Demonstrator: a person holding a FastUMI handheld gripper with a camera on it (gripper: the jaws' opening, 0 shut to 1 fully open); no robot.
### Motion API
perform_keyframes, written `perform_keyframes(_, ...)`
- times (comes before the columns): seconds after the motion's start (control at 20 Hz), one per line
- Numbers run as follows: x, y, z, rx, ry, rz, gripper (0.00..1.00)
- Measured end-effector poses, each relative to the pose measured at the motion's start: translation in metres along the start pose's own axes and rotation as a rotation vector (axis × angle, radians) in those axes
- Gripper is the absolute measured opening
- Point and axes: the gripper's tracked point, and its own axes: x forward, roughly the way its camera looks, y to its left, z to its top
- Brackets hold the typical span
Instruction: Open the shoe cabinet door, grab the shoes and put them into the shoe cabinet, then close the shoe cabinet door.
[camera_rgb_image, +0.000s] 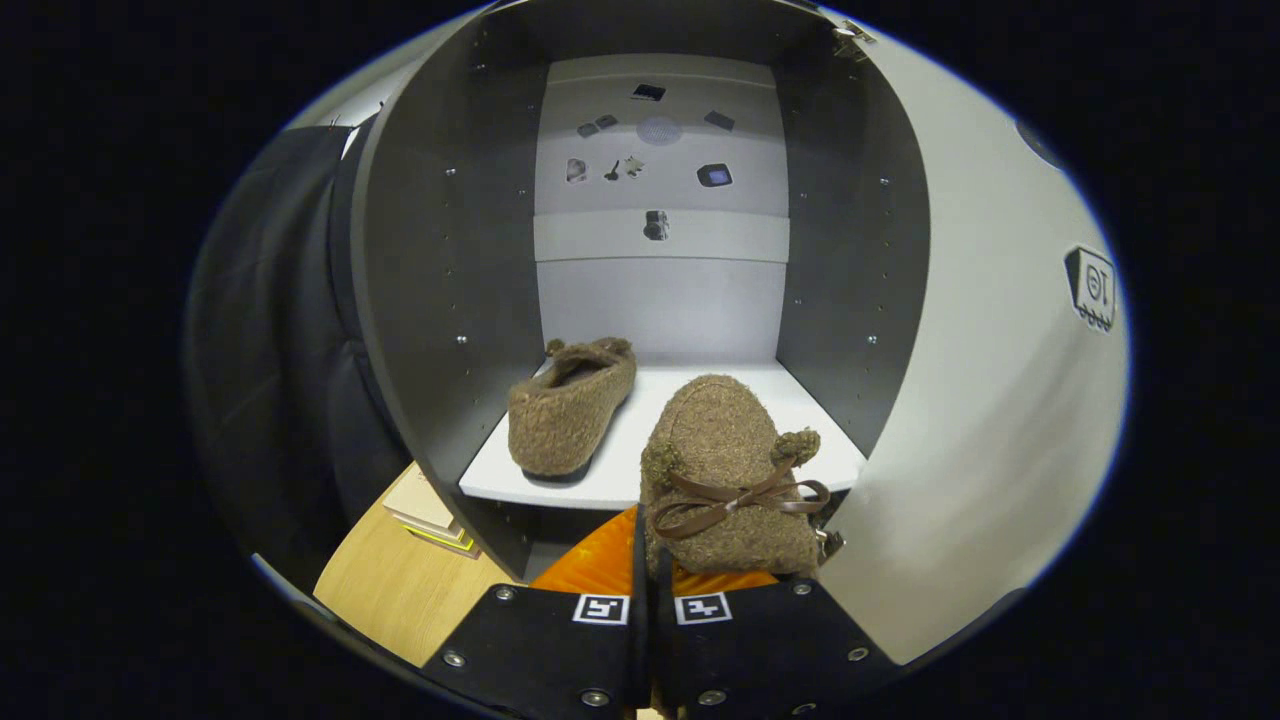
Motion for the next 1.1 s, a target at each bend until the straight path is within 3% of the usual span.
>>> perform_keyframes(0.6,0.125,-0.024,0.076,-0.073,0.044,0.024,0.03)
perform_keyframes(0.9,0.173,-0.030,0.069,-0.094,0.126,0.019,0.03)
perform_keyframes(1.1,0.185,-0.034,0.058,-0.028,0.175,0.020,0.06)
